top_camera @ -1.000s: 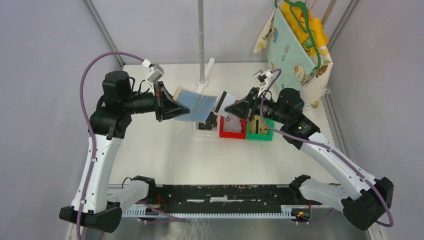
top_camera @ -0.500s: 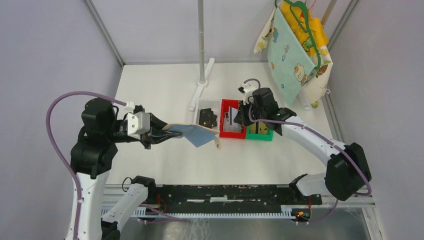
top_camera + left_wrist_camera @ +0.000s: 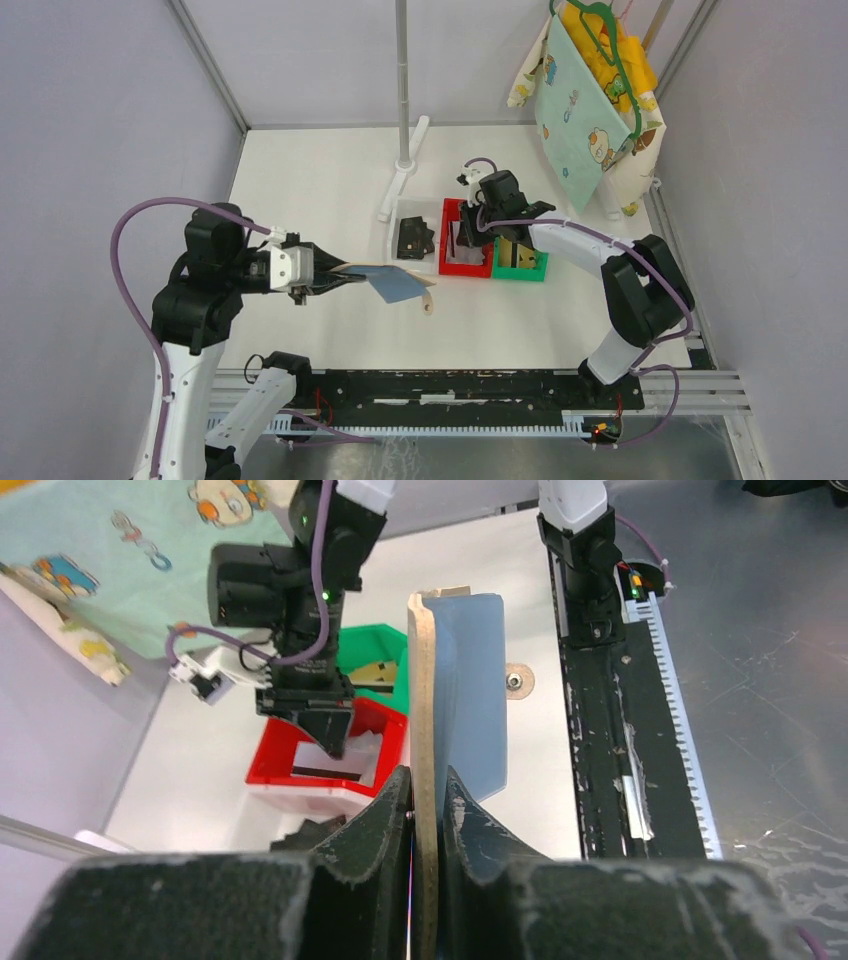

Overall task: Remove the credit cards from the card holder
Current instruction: Place the credit card in the storage box, then place the card holder at the center of the board.

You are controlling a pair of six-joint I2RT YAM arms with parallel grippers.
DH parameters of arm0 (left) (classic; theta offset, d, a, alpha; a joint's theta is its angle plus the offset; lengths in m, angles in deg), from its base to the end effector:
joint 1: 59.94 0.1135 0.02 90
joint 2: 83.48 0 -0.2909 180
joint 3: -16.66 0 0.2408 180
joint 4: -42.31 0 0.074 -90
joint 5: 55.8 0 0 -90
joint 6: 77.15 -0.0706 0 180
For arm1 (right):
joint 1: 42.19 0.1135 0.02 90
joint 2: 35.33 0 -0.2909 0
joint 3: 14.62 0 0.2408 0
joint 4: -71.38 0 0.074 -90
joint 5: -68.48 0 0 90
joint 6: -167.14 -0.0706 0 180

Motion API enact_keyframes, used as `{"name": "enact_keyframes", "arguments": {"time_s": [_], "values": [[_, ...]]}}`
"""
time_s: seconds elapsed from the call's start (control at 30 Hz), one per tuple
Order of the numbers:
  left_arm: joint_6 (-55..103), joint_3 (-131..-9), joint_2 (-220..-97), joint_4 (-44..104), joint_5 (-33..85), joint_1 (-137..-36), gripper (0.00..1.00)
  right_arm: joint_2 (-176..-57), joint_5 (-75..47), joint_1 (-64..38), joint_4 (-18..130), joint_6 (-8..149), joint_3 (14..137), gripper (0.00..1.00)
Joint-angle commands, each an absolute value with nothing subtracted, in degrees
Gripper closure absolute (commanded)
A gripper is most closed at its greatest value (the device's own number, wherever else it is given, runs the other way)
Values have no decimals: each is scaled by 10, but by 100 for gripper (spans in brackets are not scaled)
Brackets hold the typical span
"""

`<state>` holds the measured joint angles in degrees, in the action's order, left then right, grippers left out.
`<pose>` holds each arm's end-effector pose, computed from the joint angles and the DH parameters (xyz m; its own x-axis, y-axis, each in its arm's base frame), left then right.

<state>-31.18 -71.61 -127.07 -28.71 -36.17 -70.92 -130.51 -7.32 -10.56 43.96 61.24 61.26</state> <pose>0.0542 -0.0782 0.4400 0.3072 0.1782 -0.9348 0.9445 0.0628 0.3224 0.3070 0.2094 0.2199 -0.7747 -0.1652 -0.6104 -0.4569 0.8136 0.3596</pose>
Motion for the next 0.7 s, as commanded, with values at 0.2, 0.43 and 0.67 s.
{"name": "enact_keyframes", "arguments": {"time_s": [0.2, 0.43, 0.67], "values": [[-366, -714, -1339, -393, -323, -708, 98, -1212, -167, -108, 437, 635, 661, 30], [-499, -689, -1358, -456, -291, -709, 98, -1083, -72, -107, 484, 622, 645, 2], [-672, -647, -1440, -560, -201, -716, 98, -1042, -56, -108, 467, 620, 620, 2]]}}
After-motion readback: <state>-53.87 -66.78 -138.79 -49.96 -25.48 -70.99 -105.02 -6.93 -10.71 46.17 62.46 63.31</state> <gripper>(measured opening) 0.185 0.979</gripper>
